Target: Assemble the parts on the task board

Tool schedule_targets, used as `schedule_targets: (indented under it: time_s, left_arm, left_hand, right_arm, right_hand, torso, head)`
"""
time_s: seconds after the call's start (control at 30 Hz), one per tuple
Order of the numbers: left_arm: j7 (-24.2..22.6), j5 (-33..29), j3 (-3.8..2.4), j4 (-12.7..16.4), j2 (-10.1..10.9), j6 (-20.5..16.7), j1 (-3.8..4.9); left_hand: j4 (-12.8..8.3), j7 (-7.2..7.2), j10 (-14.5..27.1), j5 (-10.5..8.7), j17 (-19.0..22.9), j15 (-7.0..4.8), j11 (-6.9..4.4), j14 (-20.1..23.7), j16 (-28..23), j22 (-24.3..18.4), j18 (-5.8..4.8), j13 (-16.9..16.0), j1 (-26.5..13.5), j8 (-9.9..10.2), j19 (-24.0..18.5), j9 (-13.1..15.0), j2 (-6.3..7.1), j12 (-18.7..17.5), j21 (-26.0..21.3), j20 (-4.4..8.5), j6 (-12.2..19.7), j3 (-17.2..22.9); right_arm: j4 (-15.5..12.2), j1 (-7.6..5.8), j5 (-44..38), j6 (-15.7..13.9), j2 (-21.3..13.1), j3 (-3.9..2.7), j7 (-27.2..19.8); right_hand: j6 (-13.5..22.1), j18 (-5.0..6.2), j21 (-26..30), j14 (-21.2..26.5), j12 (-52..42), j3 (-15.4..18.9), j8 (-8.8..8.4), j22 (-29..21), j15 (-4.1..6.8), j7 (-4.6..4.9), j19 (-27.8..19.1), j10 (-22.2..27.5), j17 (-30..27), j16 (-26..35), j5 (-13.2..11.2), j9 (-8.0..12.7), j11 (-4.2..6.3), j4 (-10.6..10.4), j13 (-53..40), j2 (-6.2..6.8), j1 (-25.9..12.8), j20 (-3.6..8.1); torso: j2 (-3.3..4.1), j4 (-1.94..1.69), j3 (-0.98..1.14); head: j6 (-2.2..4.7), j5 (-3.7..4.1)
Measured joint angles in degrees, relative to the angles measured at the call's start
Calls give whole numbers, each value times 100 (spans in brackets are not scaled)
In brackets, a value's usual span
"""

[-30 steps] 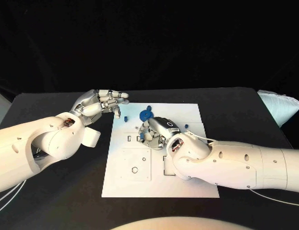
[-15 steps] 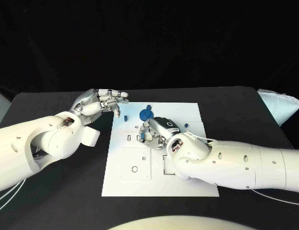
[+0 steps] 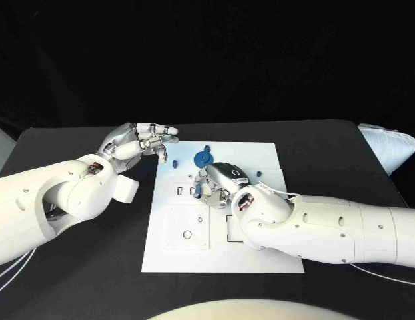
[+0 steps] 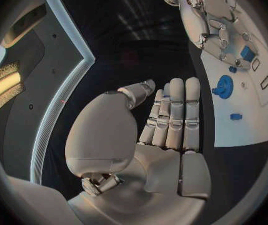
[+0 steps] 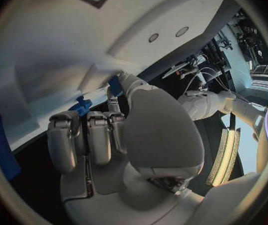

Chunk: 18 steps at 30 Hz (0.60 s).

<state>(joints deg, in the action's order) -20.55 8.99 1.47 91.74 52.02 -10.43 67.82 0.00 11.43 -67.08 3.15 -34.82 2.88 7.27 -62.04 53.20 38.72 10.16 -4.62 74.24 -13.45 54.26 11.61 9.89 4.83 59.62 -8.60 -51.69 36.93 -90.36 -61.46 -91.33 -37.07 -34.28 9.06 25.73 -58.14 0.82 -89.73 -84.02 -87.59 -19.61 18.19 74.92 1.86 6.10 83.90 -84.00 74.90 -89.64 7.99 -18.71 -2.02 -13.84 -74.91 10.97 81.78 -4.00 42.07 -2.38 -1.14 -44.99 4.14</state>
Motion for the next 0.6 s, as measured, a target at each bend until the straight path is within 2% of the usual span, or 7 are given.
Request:
schedule_targets:
  time_s: [0.2, 0.3, 0.47, 0.53, 0.6]
  left_arm:
    - [2, 0, 0, 0, 1, 3, 0]
    - [4, 0, 0, 0, 3, 4, 0]
    - [5, 1, 0, -2, 6, 6, 0]
    - [6, 1, 0, -2, 7, 7, 0]
    - [7, 1, 0, -3, 8, 7, 0]
  left_hand:
    - [0, 0, 0, 0, 0, 0, 0, 0, 0, 0, 0, 0, 0, 0, 0, 0, 0, 0, 0, 0, 0, 0]
    - [0, 0, 0, 0, -2, 0, 0, 0, 0, 0, 0, 0, 0, 0, 0, -1, 0, 0, 0, 0, 0, 0]
    - [0, 0, 0, 0, -5, 0, 0, 0, 0, -1, 0, 1, 0, 0, 0, -1, 0, 0, 0, 0, 0, 0]
    - [0, 0, 0, 0, -4, 0, 0, 0, 0, -1, 0, 1, 0, 0, 0, -1, 0, 0, 0, 0, 0, 0]
    - [0, 0, 0, 0, -4, 0, 0, 0, 0, -1, 0, 1, 0, 0, 0, -1, 0, 0, 0, 0, 0, 0]
  right_arm:
    - [17, 2, -11, 1, 5, 1, 1]
    - [30, 5, -15, 3, 8, 4, 1]
    - [43, 6, -18, 4, 11, 4, 1]
    - [53, 7, -19, 6, 13, 4, 1]
    - [60, 7, -19, 7, 13, 4, 1]
  right_hand:
    - [97, 0, 0, 0, 67, 8, 35, 0, 0, 57, 0, 0, 2, 0, 0, 26, 0, -41, 0, 72, -73, 0]
    - [180, 0, 0, 0, 96, 19, -25, -1, 0, 100, 0, 0, 4, 0, 1, 54, 0, -51, 0, 96, -96, 0]
    - [202, 0, 0, 0, 119, 24, -25, -1, 0, 102, 0, 0, 4, 0, 1, 62, 0, -56, -4, 110, -110, 0]
    - [266, 0, 0, 0, 158, 40, -39, -1, 0, 125, 0, 2, 4, 0, 1, 75, -43, -72, -4, 140, -141, 0]
    - [286, 0, 0, 0, 200, 39, -59, -1, 0, 145, 0, 0, 4, 0, 1, 91, -42, -72, -4, 140, -140, 0]
  torso:
    - [2, 1, 0]
    - [2, -3, 0]
    - [2, -3, 0]
    - [2, -3, 0]
    - [2, -3, 1]
  head:
    - [-1, 5]
    - [-5, 6]
    - [-8, 3]
    - [-10, 0]
    - [-10, -3]
